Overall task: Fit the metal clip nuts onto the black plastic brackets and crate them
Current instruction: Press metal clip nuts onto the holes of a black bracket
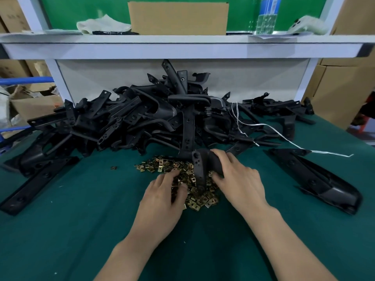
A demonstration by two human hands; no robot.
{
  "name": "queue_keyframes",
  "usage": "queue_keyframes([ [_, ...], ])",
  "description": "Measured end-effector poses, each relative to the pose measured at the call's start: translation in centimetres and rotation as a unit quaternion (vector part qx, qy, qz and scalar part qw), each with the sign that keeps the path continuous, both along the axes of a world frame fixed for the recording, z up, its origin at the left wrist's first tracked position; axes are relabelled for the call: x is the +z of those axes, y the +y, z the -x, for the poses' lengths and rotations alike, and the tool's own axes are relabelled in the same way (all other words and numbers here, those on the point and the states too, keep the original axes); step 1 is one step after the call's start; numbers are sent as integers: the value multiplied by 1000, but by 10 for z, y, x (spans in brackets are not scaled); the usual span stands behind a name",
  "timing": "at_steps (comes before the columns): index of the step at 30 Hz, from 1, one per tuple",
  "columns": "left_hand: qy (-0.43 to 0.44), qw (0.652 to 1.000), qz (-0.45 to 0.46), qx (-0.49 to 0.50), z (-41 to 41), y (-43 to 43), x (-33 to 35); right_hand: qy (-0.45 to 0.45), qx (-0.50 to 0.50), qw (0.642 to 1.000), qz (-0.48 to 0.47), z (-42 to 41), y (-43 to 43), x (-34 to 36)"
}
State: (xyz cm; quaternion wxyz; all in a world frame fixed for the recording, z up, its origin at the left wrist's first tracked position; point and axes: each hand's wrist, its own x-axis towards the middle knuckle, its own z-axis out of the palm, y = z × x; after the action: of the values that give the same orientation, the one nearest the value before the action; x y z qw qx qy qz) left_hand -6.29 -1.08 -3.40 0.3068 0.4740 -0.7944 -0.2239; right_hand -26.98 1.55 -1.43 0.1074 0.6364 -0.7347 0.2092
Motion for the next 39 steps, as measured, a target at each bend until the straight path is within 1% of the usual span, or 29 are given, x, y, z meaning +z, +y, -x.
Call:
queue_keyframes([
  [4, -132, 988, 61, -43, 0, 5, -2, 10, -14, 1000, -15, 1, -7, -3],
  [6, -164, 983, 79, -38, 0, 4, -4, 17, -29, 999, -8, 2, -9, -4],
  [10, -162, 983, 82, -29, 0, 3, -7, 26, -35, 999, -10, 3, -10, -7],
  [14, -163, 983, 74, -31, 3, -3, -5, 55, -25, 998, -20, 3, -12, -11],
  [17, -171, 982, 68, -51, 6, -13, -2, 44, -11, 999, -15, 4, -13, -11],
  [20, -169, 981, 75, -51, 7, -21, -2, 19, -8, 1000, -9, 5, -14, -10],
  [25, -155, 982, 96, -45, 9, -21, -5, 38, -2, 999, -11, 5, -13, -13],
  [28, -142, 984, 97, -47, 8, -21, -4, 31, -3, 999, -6, 3, -14, -13],
  [35, -113, 985, 104, -75, 6, -19, -1, 12, 14, 1000, 4, 2, -12, -12],
  [39, -124, 975, 134, -127, 4, -14, 4, 17, 7, 1000, 14, 2, -12, -12],
])
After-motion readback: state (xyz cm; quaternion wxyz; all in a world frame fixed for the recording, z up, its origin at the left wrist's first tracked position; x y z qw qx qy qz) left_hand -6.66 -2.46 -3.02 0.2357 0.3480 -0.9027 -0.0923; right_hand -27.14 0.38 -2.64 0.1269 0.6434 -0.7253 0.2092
